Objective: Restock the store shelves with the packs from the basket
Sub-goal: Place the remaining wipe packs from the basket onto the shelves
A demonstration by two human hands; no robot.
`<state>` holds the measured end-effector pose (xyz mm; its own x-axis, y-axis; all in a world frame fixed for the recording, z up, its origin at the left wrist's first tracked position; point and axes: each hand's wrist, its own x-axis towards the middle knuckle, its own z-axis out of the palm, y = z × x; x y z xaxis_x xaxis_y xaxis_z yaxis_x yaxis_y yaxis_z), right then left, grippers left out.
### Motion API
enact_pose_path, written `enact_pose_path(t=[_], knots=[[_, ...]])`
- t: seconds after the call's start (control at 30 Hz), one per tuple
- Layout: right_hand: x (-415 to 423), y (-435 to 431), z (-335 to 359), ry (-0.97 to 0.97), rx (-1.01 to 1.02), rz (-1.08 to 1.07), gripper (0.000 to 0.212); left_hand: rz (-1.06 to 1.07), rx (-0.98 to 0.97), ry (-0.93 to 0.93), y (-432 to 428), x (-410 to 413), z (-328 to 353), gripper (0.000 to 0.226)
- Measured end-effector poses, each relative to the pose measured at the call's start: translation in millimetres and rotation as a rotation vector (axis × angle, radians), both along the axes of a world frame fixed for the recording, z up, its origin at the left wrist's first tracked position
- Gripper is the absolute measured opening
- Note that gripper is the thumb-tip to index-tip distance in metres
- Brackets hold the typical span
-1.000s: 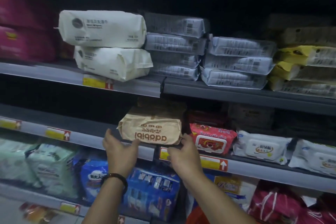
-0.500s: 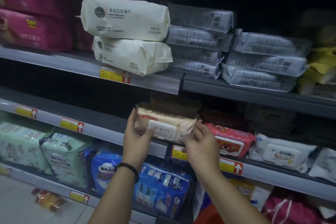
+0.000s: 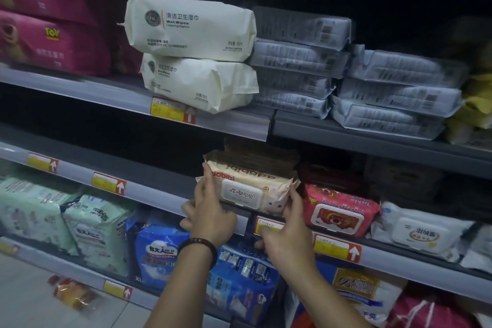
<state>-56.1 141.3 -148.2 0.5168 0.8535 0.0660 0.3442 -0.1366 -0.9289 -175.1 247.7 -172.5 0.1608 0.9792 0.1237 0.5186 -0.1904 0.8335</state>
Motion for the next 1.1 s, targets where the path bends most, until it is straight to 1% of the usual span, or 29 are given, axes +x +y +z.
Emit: enact_pose_path(t=[0.1, 0.17, 0.27, 0.3, 0.33, 0.37, 0.43, 0.47, 0.5, 0.53, 0.6, 0.67, 0.77, 0.83, 0.93, 1.03, 1.1], knots=[[1.7, 1.6, 2.0, 0.002, -0.041, 0.038, 0.104, -0.001, -0.004, 0.025, 3.9, -2.6, 1.5, 0.124], [7.5, 1.2, 5.9, 0.027, -0.098, 0.076, 0.106, -0.047, -0.013, 0.052, 5.0, -5.0, 1.9, 0.122], [15.4, -6.6, 21.3, 0.067, -0.189, 0.160, 0.107, -0.094, -0.011, -0.062, 4.3, -18.3, -3.2, 0.114], [16.1, -11.2, 29.3, 0.001, -0.209, 0.174, 0.105, -0.084, 0.009, -0.113, 4.2, -23.6, -4.5, 0.111], [15.5, -16.5, 37.8, -0.109, -0.220, 0.182, 0.098, -0.069, 0.030, -0.154, 2.2, -28.5, -4.7, 0.106], [13.7, -22.5, 46.5, -0.220, -0.215, 0.180, 0.087, -0.048, 0.051, -0.202, -1.7, -32.0, -3.0, 0.098], [5.7, -31.3, 64.7, -0.391, -0.147, 0.178, 0.066, -0.004, 0.072, -0.336, -11.9, -38.0, 4.0, 0.069], [-3.1, -35.8, 76.0, -0.448, -0.113, 0.205, 0.058, 0.022, 0.083, -0.390, -18.2, -41.8, 9.1, 0.051], [-13.3, -38.5, 88.1, -0.476, -0.080, 0.230, 0.050, 0.039, 0.100, -0.419, -24.5, -46.0, 17.4, 0.039], [-24.1, -39.3, 101.8, -0.501, -0.031, 0.236, 0.045, 0.039, 0.140, -0.423, -28.5, -50.6, 28.6, 0.033], [-40.8, -30.8, 129.3, -0.566, 0.101, 0.187, 0.041, 0.043, 0.279, -0.356, -27.5, -61.5, 55.5, 0.035], [-54.6, -13.3, 155.6, -0.594, 0.215, 0.120, 0.046, 0.072, 0.434, -0.307, -21.7, -74.8, 93.1, 0.044], [-73.6, 17.5, 185.5, -0.496, 0.244, 0.037, 0.064, 0.177, 0.586, -0.224, -10.0, -98.8, 154.5, 0.059], [-83.9, 38.5, 192.5, -0.457, 0.215, 0.017, 0.066, 0.184, 0.582, -0.172, -4.0, -111.2, 188.0, 0.073], [-96.2, 58.8, 196.5, -0.406, 0.181, 0.016, 0.058, 0.095, 0.610, -0.067, 4.9, -117.2, 217.2, 0.086], [-99.7, 66.6, 198.3, -0.413, 0.196, -0.018, 0.051, -0.002, 0.555, 0.035, 20.3, -115.1, 229.5, 0.093], [-98.3, 71.4, 198.2, -0.444, 0.192, -0.020, 0.045, -0.017, 0.487, 0.054, 34.2, -113.8, 232.1, 0.094]])
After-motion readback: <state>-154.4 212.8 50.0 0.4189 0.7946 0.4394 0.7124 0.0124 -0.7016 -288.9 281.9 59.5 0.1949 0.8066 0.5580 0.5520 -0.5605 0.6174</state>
